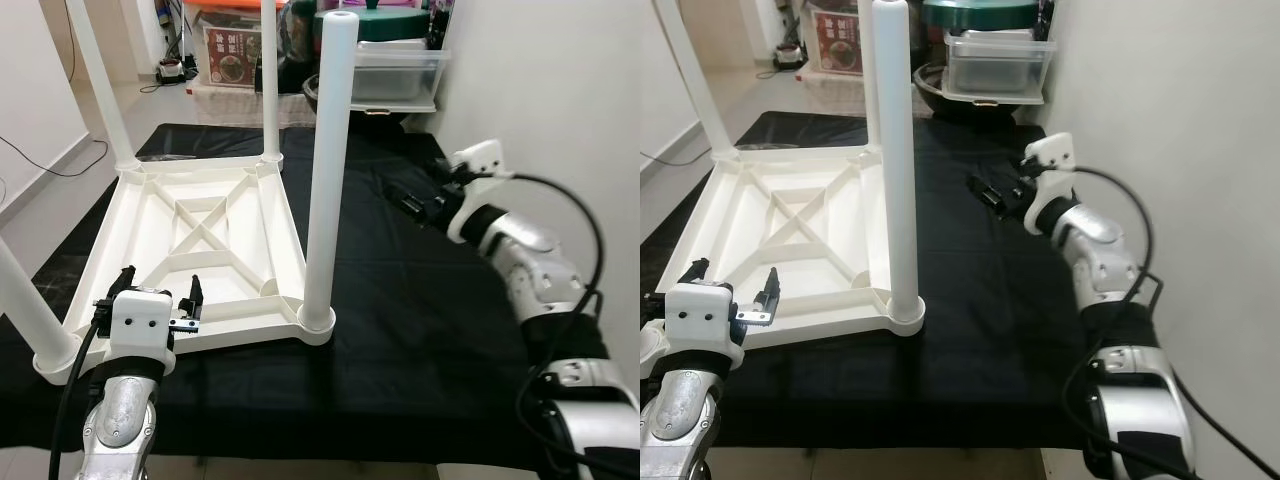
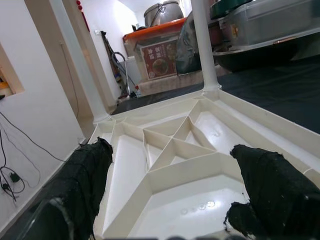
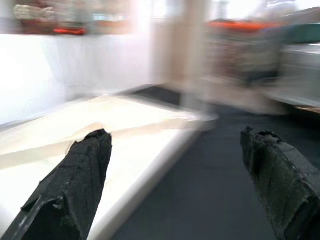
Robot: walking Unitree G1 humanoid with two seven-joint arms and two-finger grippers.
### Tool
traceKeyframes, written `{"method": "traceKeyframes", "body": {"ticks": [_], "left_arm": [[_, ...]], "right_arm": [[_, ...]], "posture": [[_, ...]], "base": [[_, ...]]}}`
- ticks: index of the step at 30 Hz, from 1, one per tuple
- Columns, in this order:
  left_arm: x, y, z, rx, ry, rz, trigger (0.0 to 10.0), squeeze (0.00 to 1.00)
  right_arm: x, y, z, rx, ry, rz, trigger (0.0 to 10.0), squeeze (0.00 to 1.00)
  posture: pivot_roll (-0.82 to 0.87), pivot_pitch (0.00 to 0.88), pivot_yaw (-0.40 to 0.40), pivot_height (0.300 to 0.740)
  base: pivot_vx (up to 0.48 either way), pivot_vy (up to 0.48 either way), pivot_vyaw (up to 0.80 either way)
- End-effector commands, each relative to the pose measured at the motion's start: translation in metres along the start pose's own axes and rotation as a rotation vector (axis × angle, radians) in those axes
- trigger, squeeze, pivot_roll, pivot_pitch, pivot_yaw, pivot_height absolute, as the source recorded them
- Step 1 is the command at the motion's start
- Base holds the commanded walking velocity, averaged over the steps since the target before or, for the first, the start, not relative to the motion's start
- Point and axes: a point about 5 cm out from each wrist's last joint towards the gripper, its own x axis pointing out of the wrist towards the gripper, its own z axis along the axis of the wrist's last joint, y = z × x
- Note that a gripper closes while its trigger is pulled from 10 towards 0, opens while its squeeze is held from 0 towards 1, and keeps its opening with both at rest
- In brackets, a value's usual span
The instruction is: Building children table
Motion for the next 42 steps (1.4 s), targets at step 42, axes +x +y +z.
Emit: {"method": "traceKeyframes", "body": {"ticks": [42], "left_arm": [[0.004,-0.004,-0.01,-0.004,0.035,-0.016,10.0,0.0]], "right_arm": [[0.049,0.063,0.093,0.012,-0.391,0.195,10.0,0.0]], "posture": [[0.05,0.0,-0.06,0.74]], "base": [[0.0,0.0,0.0]]}}
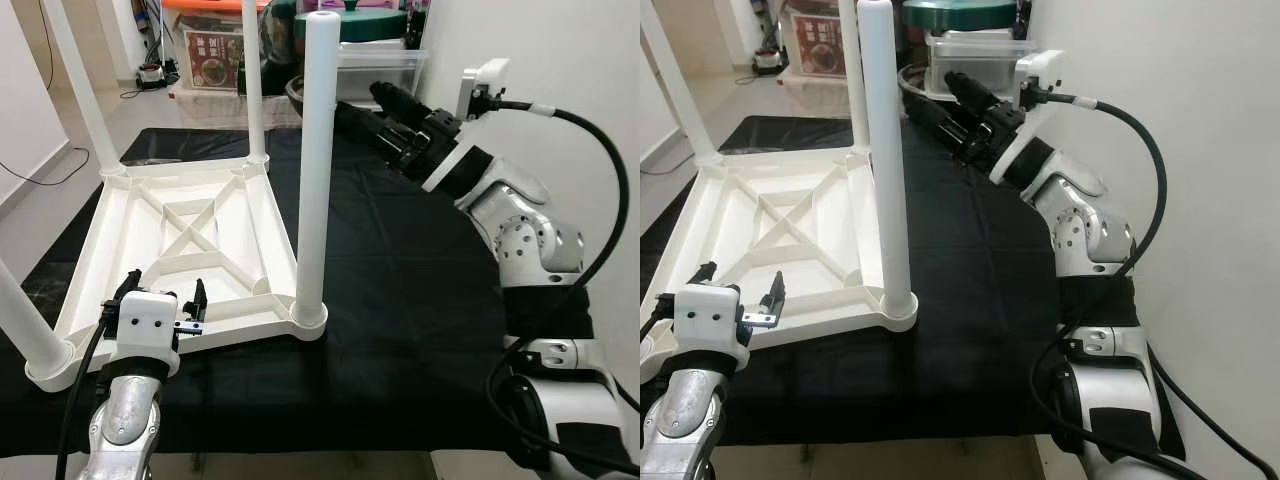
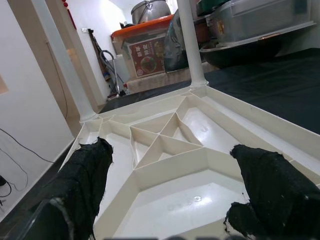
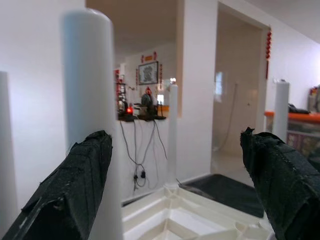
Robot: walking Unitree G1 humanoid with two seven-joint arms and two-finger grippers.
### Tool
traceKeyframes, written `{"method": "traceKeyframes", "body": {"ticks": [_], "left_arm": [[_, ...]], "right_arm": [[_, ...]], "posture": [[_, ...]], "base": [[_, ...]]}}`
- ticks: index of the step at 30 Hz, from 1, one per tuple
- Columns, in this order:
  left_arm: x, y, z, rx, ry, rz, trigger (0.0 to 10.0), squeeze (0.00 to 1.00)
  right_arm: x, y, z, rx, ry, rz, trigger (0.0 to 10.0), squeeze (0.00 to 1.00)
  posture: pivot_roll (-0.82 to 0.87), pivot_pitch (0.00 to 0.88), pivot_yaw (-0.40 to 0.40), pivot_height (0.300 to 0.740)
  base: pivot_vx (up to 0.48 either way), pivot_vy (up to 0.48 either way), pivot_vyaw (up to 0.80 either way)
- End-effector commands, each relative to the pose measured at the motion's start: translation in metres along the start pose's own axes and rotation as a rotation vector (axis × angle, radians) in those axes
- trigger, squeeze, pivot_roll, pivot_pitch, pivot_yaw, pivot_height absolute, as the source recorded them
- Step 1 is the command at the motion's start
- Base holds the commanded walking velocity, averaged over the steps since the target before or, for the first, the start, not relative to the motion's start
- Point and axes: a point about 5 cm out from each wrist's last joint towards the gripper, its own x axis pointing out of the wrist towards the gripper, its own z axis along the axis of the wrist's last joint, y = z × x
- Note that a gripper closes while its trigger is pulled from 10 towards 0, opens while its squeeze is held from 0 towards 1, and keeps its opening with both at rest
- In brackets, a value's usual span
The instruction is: Building children table
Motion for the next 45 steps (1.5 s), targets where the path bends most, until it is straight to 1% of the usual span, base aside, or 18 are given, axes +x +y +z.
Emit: {"method": "traceKeyframes", "body": {"ticks": [1,4,5,6,7,8,10,12,23,26,29,30,31,32,35,36,41,45], "left_arm": [[0.001,-0.002,-0.004,-0.003,0.012,-0.009,10.0,0.0],[0.001,-0.002,-0.004,-0.003,0.012,-0.009,10.0,0.0],[0.001,-0.002,-0.004,-0.004,0.012,-0.009,10.0,0.0],[0.001,-0.002,-0.005,-0.004,0.013,-0.004,10.0,0.0],[0.001,-0.002,-0.005,-0.004,0.013,-0.004,10.0,0.0],[0.001,-0.002,-0.005,-0.004,0.014,0.0,10.0,0.0],[0.001,-0.002,-0.005,-0.004,0.014,0.0,10.0,0.0],[0.001,-0.002,-0.005,-0.003,0.014,0.003,10.0,0.0],[0.002,-0.002,-0.006,-0.001,0.014,-0.004,10.0,0.0],[0.002,-0.003,-0.007,-0.001,0.015,-0.007,10.0,0.0],[0.002,-0.003,-0.007,-0.001,0.016,-0.009,10.0,0.0],[0.002,-0.003,-0.007,-0.001,0.016,-0.009,10.0,0.0],[0.002,-0.003,-0.008,0.0,0.017,-0.009,10.0,0.0],[0.002,-0.003,-0.008,0.0,0.017,-0.009,10.0,0.0],[0.002,-0.003,-0.008,0.001,0.019,-0.004,10.0,0.0],[0.002,-0.003,-0.008,0.0,0.019,-0.002,10.0,0.0],[0.003,-0.003,-0.009,0.001,0.021,0.001,10.0,0.0],[0.004,-0.004,-0.009,0.001,0.021,-0.007,10.0,0.0]], "right_arm": [[0.004,0.013,0.005,-0.006,-0.017,0.129,10.0,0.0],[0.004,0.013,0.005,-0.006,-0.017,0.129,10.0,0.0],[0.004,0.015,0.005,-0.008,-0.017,0.161,10.0,0.0],[-0.001,0.017,-0.003,-0.011,0.042,0.2,10.0,0.0],[-0.001,0.017,-0.003,-0.011,0.042,0.2,10.0,0.0],[0.0,0.012,-0.009,-0.009,0.089,0.156,10.0,0.0],[0.0,0.012,-0.009,-0.009,0.089,0.156,10.0,0.0],[0.006,0.01,-0.008,-0.038,0.093,0.128,10.0,0.0],[0.02,0.02,0.002,-0.039,0.056,0.134,10.0,0.0],[0.026,0.026,0.009,-0.034,0.036,0.166,10.0,0.0],[0.039,0.03,0.014,-0.031,0.088,0.134,10.0,0.0],[0.039,0.03,0.014,-0.031,0.088,0.134,10.0,0.0],[0.044,0.027,0.014,-0.026,0.123,0.082,10.0,0.0],[0.044,0.027,0.014,-0.026,0.123,0.082,10.0,0.0],[0.056,0.019,0.009,0.019,0.204,-0.109,10.0,0.0],[0.057,0.02,0.008,0.027,0.212,-0.139,10.0,0.0],[0.059,0.026,0.005,0.014,0.223,-0.205,10.0,0.0],[0.062,0.031,0.001,0.049,0.198,-0.383,10.0,0.0]], "posture": [[0.05,0.0,-0.06,0.74],[0.05,0.0,-0.06,0.74],[0.05,0.0,-0.06,0.74],[0.06,0.0,-0.073,0.74],[0.06,0.0,-0.073,0.74],[0.06,0.0,-0.075,0.74],[0.06,0.0,-0.075,0.74],[0.06,0.0,-0.075,0.74],[0.06,0.0,-0.07,0.74],[0.06,0.0,-0.069,0.74],[0.06,0.0,-0.069,0.74],[0.06,0.0,-0.069,0.74],[0.06,0.0,-0.075,0.74],[0.06,0.0,-0.075,0.74],[0.05,0.0,-0.078,0.74],[0.05,0.0,-0.078,0.74],[0.04,0.0,-0.072,0.74],[0.02,0.0,-0.062,0.74]], "base": [[0.0,0.0,0.0],[0.0,0.0,0.0],[0.0,0.0,0.0],[0.0,0.0,0.0],[0.0,0.0,0.0],[0.0,0.0,0.0],[0.0,0.0,0.0],[0.0,0.0,0.0],[0.0,0.0,0.0],[0.0,0.0,0.0],[0.0,0.0,0.0],[0.0,0.0,0.0],[0.0,0.0,0.0],[0.0,0.0,0.0],[0.0,0.0,0.0],[0.0,0.0,0.0],[0.0,0.0,0.0],[0.0,0.0,0.0]]}}
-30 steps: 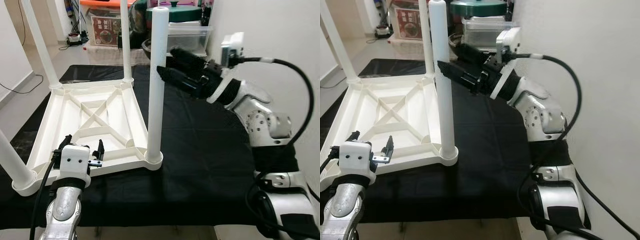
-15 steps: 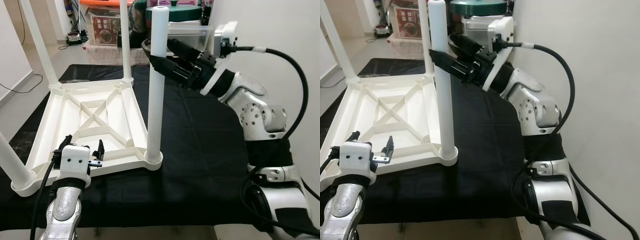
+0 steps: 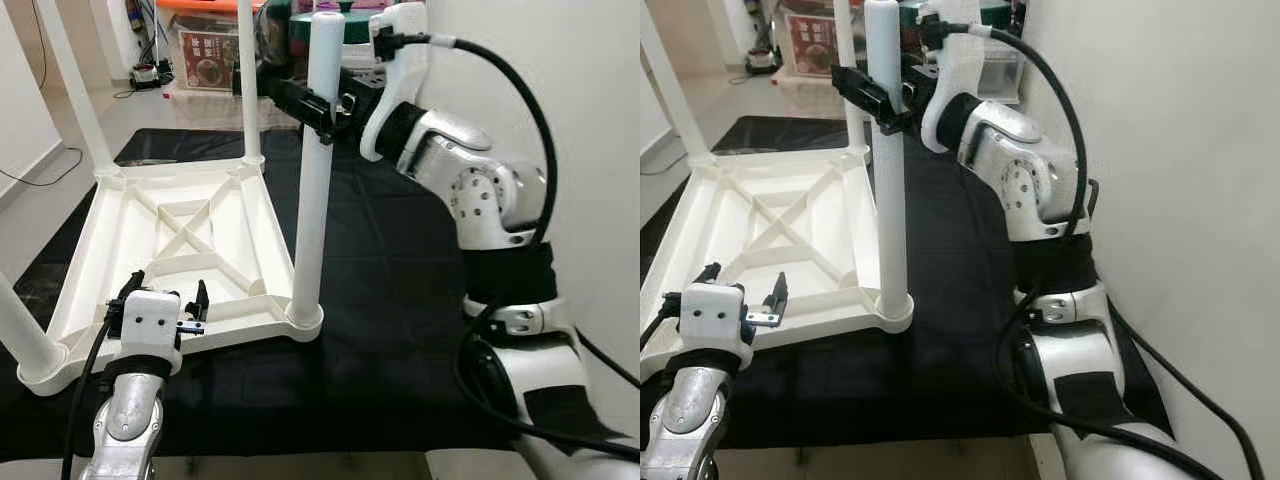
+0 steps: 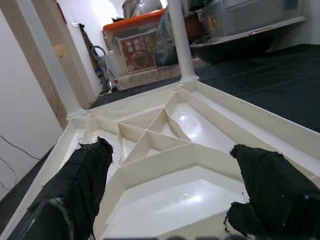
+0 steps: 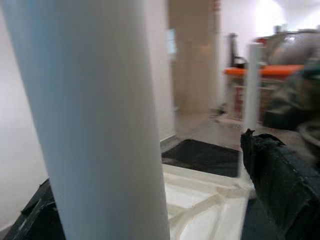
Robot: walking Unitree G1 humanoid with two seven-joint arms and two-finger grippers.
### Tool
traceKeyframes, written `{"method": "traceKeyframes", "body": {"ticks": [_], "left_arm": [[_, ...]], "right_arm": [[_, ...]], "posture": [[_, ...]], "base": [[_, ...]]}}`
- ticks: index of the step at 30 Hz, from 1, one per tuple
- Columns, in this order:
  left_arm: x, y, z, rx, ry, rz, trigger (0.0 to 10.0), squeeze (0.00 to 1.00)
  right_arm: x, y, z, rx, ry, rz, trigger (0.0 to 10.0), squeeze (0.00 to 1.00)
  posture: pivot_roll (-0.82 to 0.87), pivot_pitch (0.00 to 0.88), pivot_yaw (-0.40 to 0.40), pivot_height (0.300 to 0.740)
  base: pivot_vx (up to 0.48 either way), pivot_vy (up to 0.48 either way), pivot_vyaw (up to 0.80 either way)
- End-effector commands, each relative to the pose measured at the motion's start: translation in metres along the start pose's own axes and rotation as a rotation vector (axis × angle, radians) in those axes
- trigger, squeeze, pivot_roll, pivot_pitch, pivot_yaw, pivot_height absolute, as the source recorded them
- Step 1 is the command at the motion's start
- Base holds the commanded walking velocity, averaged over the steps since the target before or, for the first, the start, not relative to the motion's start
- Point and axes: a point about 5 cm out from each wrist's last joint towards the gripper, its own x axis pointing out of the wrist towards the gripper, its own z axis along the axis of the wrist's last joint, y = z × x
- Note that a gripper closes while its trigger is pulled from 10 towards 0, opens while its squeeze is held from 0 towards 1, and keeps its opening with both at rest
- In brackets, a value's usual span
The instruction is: Building children table
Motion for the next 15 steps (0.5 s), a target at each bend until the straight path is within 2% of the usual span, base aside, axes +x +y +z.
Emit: {"method": "traceKeyframes", "body": {"ticks": [1,9,15], "left_arm": [[0.001,-0.001,-0.001,0.002,-0.004,-0.003,10.0,0.0],[0.003,-0.002,-0.002,-0.007,-0.008,-0.005,10.0,0.0],[0.004,-0.003,-0.002,-0.02,-0.008,0.0,10.0,0.0]], "right_arm": [[-0.004,-0.007,-0.003,0.02,-0.005,-0.122,10.0,0.0],[-0.008,0.015,-0.001,0.034,-0.063,-0.107,10.0,0.0],[-0.009,0.017,-0.005,0.02,-0.06,-0.099,10.0,0.0]], "posture": [[0.02,0.0,-0.062,0.74],[0.01,0.0,-0.056,0.74],[0.02,0.0,-0.064,0.74]], "base": [[0.0,0.0,0.0],[0.0,0.0,0.0],[0.0,0.0,0.0]]}}
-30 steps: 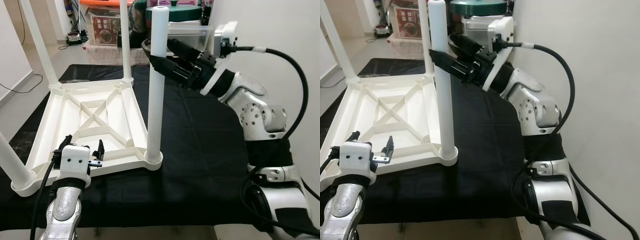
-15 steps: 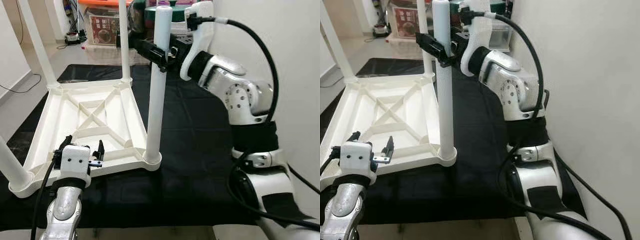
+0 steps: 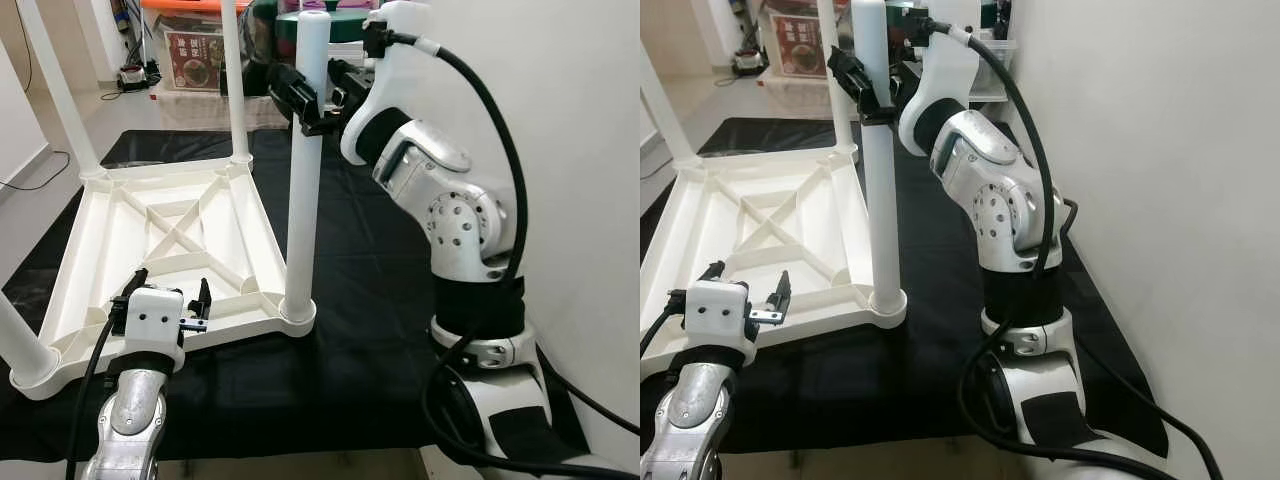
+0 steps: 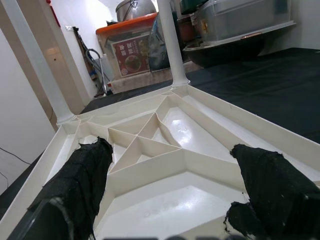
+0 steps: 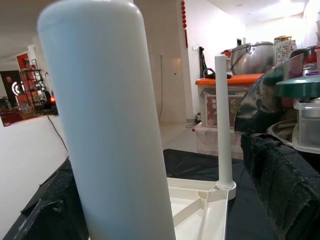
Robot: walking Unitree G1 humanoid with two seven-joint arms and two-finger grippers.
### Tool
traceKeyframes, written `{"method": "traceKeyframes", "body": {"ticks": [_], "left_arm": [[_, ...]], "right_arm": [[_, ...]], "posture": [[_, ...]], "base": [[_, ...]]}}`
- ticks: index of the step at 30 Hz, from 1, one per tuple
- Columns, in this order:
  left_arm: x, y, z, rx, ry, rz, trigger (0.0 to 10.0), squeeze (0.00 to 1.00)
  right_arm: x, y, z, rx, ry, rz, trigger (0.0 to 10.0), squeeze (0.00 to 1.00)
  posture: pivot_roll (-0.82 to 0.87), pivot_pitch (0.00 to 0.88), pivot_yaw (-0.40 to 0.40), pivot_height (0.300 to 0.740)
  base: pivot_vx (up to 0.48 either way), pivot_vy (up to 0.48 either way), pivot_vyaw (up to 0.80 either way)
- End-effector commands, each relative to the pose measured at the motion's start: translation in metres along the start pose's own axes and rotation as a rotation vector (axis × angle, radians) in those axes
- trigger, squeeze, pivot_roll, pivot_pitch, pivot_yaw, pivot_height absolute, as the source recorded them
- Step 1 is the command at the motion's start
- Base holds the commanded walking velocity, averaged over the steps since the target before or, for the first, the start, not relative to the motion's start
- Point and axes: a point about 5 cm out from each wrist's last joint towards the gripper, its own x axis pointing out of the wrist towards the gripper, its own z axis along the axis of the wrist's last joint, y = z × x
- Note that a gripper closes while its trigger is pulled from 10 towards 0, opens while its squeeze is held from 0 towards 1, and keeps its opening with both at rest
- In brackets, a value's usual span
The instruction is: Building children table
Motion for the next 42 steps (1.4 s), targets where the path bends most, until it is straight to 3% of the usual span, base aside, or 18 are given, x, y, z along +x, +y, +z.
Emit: {"method": "traceKeyframes", "body": {"ticks": [1,13,24,40,41,42], "left_arm": [[0.0,-0.001,-0.002,-0.015,0.003,0.003,10.0,0.0],[-0.002,0.0,0.001,0.001,-0.024,0.02,10.0,0.0],[-0.004,-0.001,0.004,-0.012,-0.027,0.024,10.0,0.0],[-0.003,-0.003,0.004,-0.01,-0.027,0.023,10.0,0.0],[-0.002,-0.004,0.004,-0.011,-0.027,0.023,10.0,0.0],[-0.002,-0.004,0.004,-0.011,-0.027,0.023,10.0,0.0]], "right_arm": [[-0.002,-0.001,-0.002,-0.001,0.003,-0.008,10.0,0.0],[-0.002,0.007,-0.007,0.002,0.0,0.012,10.0,0.0],[-0.002,0.009,-0.012,-0.011,0.004,0.026,10.0,0.0],[-0.004,-0.002,-0.011,-0.032,-0.035,-0.083,10.0,0.0],[-0.004,-0.003,-0.011,-0.033,-0.038,-0.078,8.0,0.0],[-0.004,-0.003,-0.011,-0.033,-0.038,-0.078,8.0,0.0]], "posture": [[0.02,0.0,-0.064,0.74],[0.03,0.0,-0.077,0.74],[0.04,0.0,-0.08,0.74],[0.03,0.0,-0.077,0.74],[0.03,0.0,-0.079,0.74],[0.03,0.0,-0.079,0.74]], "base": [[0.0,0.0,0.0],[0.0,0.407,0.0],[0.0,0.0,0.0],[0.0,0.0,0.0],[0.0,0.0,0.0],[0.0,0.0,0.0]]}}
